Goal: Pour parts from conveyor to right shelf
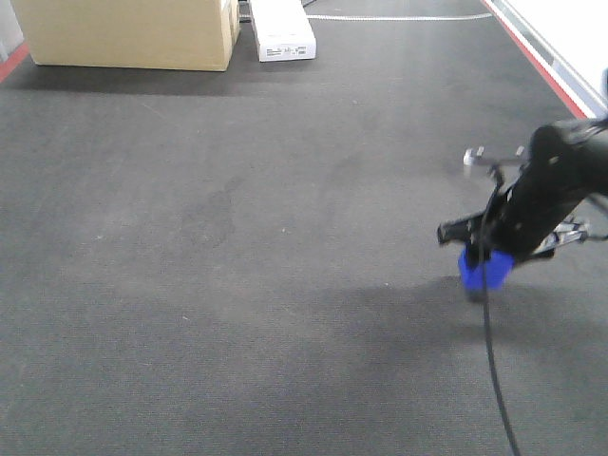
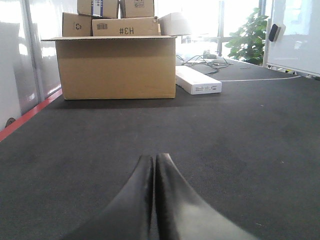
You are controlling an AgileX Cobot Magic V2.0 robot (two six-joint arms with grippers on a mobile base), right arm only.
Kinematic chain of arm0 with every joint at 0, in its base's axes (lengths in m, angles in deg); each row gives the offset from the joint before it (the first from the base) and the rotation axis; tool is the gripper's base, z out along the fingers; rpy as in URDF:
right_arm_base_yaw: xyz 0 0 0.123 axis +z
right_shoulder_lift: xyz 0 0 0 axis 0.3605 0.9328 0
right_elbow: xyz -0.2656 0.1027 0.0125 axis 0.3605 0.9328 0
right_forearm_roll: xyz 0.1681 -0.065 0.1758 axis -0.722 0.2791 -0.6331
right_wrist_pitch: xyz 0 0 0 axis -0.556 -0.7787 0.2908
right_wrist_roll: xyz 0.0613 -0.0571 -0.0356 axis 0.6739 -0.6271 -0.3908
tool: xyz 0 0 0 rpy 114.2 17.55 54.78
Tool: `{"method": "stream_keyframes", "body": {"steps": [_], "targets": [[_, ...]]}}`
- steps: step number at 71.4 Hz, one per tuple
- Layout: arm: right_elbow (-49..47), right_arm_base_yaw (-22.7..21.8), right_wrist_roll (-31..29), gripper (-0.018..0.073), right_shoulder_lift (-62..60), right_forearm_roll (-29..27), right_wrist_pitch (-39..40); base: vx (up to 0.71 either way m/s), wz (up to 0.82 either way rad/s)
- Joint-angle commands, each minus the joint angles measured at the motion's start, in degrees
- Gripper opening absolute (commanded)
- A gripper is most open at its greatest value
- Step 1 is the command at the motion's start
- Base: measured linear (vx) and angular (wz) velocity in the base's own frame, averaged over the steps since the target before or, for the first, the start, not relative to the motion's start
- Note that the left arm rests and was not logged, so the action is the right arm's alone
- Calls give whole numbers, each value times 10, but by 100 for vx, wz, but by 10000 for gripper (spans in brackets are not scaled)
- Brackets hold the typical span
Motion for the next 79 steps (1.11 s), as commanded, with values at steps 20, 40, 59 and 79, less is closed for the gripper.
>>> {"method": "stream_keyframes", "body": {"steps": [20,40,59,79], "targets": [[130,-2,-25,-6,-281,18,153,0,0],[243,-2,-38,-5,-481,17,177,0,0],[343,-2,-39,-5,-658,12,189,0,0],[460,-2,-53,-5,-865,8,267,0,0]]}}
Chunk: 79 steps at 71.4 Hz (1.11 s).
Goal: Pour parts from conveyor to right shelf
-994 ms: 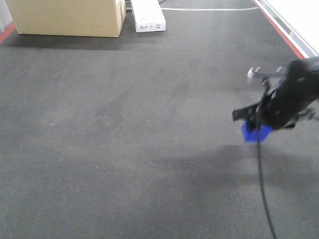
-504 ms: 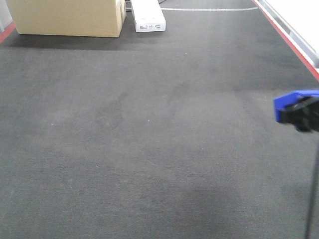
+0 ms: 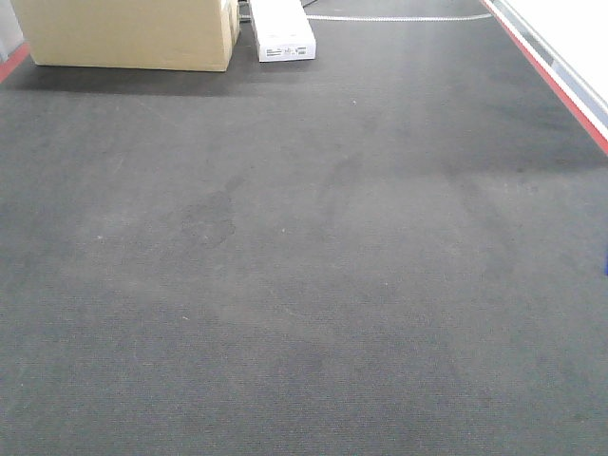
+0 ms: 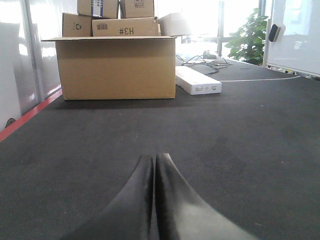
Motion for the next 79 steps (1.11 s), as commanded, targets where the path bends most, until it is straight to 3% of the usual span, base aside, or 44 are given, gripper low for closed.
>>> {"method": "stream_keyframes", "body": {"steps": [1,18,79], "targets": [[20,-2,-10,-5,-54,2,72,0,0],[73,-2,-16,-5,-108,6,86,0,0],[75,-2,-22,-5,-107,1,82,0,0]]}}
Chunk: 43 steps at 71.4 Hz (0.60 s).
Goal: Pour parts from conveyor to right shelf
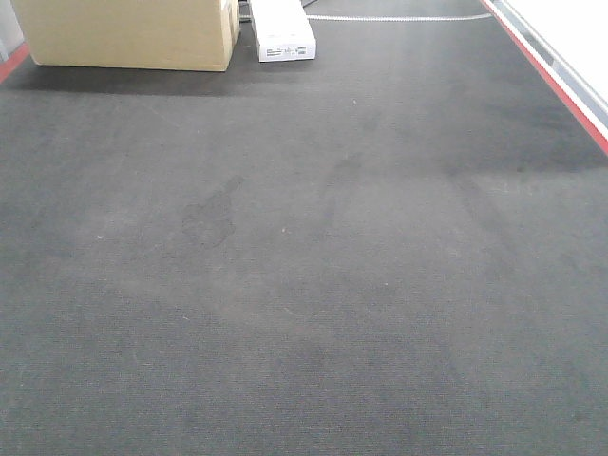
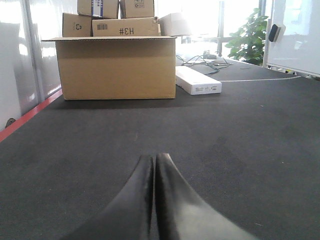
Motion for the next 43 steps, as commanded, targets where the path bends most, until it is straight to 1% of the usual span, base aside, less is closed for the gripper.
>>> {"method": "stream_keyframes", "body": {"steps": [1,29,43], "targets": [[-15,-2,-6,-5,6,3,47,0,0],[-15,-2,-6,-5,6,3,47,-1,0],[-15,-2,-6,-5,6,3,47,-10,1]]}}
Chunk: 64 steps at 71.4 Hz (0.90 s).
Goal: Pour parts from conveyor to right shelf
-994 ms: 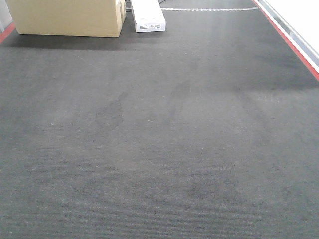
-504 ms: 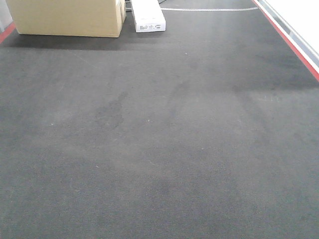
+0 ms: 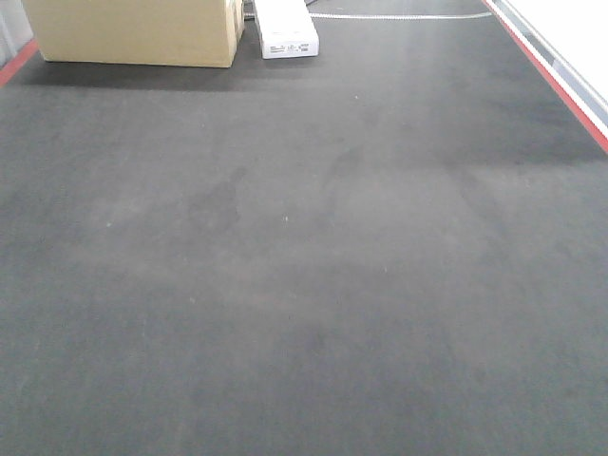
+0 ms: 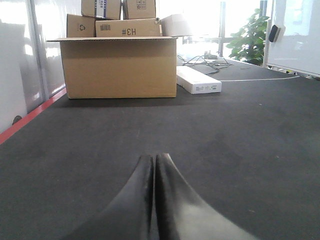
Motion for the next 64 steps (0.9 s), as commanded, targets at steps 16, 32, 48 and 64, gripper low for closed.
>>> {"method": "stream_keyframes", "body": {"steps": [16,32,48,64], "targets": [[-15,-2,-6,-5,6,3,47,-25,-2],[-15,-2,-6,-5,6,3,47,-33,-5],[-15,-2,-6,-5,6,3,47,-39,-3],[-15,-2,-6,-5,6,3,47,-41,5]]}}
